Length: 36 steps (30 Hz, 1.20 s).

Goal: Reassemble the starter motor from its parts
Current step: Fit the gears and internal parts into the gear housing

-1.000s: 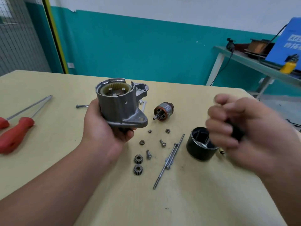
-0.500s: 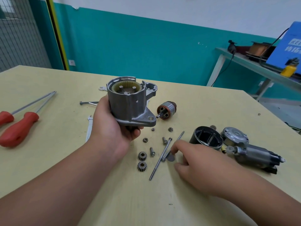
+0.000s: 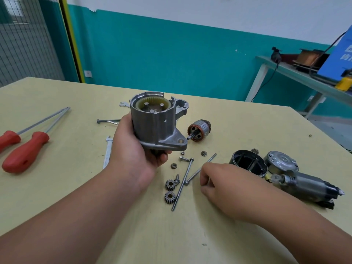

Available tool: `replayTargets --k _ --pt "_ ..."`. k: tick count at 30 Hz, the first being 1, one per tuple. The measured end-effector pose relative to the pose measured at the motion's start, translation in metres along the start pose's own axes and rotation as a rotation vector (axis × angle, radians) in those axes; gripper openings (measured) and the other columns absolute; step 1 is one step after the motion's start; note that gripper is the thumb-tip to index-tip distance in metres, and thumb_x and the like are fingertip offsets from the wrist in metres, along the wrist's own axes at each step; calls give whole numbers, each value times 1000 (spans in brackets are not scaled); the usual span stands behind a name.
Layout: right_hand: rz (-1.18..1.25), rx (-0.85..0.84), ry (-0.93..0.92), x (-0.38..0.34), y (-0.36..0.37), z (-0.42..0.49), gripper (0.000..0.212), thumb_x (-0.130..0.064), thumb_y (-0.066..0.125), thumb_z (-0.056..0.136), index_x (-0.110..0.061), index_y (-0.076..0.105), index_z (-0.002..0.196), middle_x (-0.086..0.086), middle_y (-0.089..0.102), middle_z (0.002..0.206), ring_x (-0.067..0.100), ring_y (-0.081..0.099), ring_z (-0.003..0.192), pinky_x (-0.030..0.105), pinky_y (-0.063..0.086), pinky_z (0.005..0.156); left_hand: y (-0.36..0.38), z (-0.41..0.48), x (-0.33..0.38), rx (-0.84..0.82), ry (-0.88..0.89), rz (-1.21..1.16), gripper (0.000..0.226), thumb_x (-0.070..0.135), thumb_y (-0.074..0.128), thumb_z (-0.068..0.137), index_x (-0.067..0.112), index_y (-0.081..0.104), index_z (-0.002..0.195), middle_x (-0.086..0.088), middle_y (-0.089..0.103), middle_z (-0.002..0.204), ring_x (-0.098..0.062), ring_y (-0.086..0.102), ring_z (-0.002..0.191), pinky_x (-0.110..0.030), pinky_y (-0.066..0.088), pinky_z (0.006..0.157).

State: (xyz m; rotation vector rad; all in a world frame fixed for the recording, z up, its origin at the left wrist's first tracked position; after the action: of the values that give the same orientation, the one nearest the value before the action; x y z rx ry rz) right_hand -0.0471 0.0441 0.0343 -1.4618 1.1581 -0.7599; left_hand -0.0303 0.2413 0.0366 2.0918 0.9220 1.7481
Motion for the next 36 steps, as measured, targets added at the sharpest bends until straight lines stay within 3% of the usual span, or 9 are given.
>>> replayTargets --k 6,10,15,22,31,34,36 --pt "-3 17 -3 10 -1 -8 18 -52 52 102 -34 53 100 -13 58 93 8 58 89 29 50 74 0 4 -5 0 -8 32 51 53 42 100 28 85 88 -9 81 103 -30 64 82 -28 42 53" --pt "14 20 -21 13 0 -9 14 -44 54 101 -33 52 94 -14 58 91 4 57 86 26 50 72 1 5 -8 -23 -2 46 48 51 42 100 28 83 90 -9 79 102 -27 63 77 -29 40 53" --pt "111 22 -41 10 0 -10 23 -64 55 97 -42 48 102 -16 59 93 1 55 86 27 51 72 1 4 -11 -48 15 63 48 50 41 101 26 82 95 -9 78 102 -26 62 74 -30 39 53" --pt "123 38 -86 3 3 -9 15 -54 57 98 -41 51 100 -20 53 91 -6 49 80 16 35 62 -1 7 -12 -55 26 64 48 51 41 100 27 81 95 -8 77 101 -26 63 72 -29 38 52" --pt "195 51 -133 3 2 -11 22 -47 66 93 -37 50 82 -18 59 84 -4 53 76 17 36 59 -3 10 -14 -76 40 77 48 52 41 100 25 81 98 -8 77 99 -26 62 68 -29 39 51" --pt "391 114 -151 6 -7 -12 14 -43 70 92 -37 60 85 -23 64 85 -4 57 70 18 44 58 -3 11 -13 -97 60 78 46 52 43 99 25 80 98 -8 76 97 -25 61 67 -30 39 52" --pt "657 241 -170 8 -17 -14 7 -40 72 90 -38 66 87 -15 70 81 -1 56 58 22 49 53 -3 11 -13 -126 77 79 43 51 44 98 25 79 97 -7 74 94 -24 60 67 -30 40 53"
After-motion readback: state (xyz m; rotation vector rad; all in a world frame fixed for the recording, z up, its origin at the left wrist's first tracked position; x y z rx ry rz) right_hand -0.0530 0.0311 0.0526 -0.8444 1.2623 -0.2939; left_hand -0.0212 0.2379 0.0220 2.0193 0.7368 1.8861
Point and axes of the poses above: each hand's wrist, its own z-axis towards the middle knuckle, its own y-axis out of the palm, x = y × z, the point moved 2 cm from there along z, towards the middle knuckle
